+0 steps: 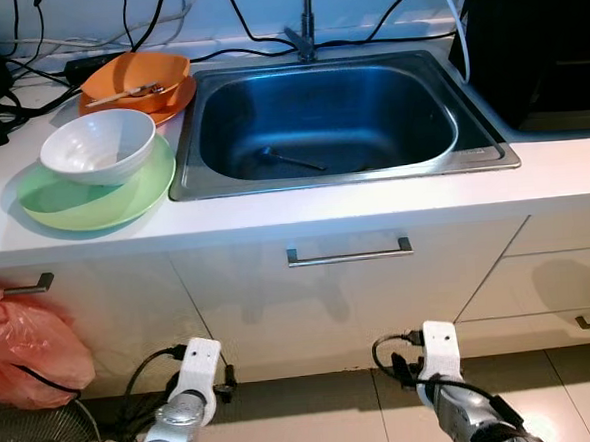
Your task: Kitchen organization
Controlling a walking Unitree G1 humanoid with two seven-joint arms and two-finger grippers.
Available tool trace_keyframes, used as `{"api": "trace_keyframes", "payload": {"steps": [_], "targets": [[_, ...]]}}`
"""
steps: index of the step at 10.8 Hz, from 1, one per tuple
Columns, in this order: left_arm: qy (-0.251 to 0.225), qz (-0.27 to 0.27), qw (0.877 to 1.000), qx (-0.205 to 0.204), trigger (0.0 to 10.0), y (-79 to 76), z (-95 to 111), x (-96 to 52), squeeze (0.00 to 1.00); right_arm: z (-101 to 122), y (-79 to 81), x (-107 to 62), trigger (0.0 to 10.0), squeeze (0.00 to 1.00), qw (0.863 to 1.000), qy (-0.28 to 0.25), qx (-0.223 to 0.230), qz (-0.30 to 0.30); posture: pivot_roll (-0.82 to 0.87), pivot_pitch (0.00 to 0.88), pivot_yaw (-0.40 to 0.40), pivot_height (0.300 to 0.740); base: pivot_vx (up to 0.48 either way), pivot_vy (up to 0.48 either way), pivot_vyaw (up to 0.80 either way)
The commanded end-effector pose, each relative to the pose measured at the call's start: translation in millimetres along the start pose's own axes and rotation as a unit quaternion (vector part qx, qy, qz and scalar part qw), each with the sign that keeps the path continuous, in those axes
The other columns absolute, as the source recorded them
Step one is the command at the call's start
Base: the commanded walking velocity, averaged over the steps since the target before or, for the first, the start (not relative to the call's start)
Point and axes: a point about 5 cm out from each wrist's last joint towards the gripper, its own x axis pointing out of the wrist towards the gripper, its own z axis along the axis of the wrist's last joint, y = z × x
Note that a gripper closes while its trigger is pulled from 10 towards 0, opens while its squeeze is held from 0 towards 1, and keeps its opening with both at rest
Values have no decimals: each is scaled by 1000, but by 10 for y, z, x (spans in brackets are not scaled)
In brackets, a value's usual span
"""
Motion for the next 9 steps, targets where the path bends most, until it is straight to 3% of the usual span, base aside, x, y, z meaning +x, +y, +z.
{"api": "trace_keyframes", "payload": {"steps": [1,2,7,9], "targets": [[6,-2,1000,15,10000,18,-36,-8,0,-46,-25,-8,10000,0,1000,12,-8,-5,23,15,37,740,0,0,0],[12,5,1000,8,10000,47,-71,-16,0,-56,-40,-12,10000,0,1000,13,-8,-7,17,13,37,740,0,0,0],[31,8,999,40,10000,79,-151,-32,0,-140,-239,-53,10000,0,999,30,-31,-32,-1,1,35,740,0,0,-798],[34,8,998,52,10000,88,-155,-33,0,-160,-212,-56,10000,0,999,30,-41,-21,3,0,38,740,0,0,0]]}}
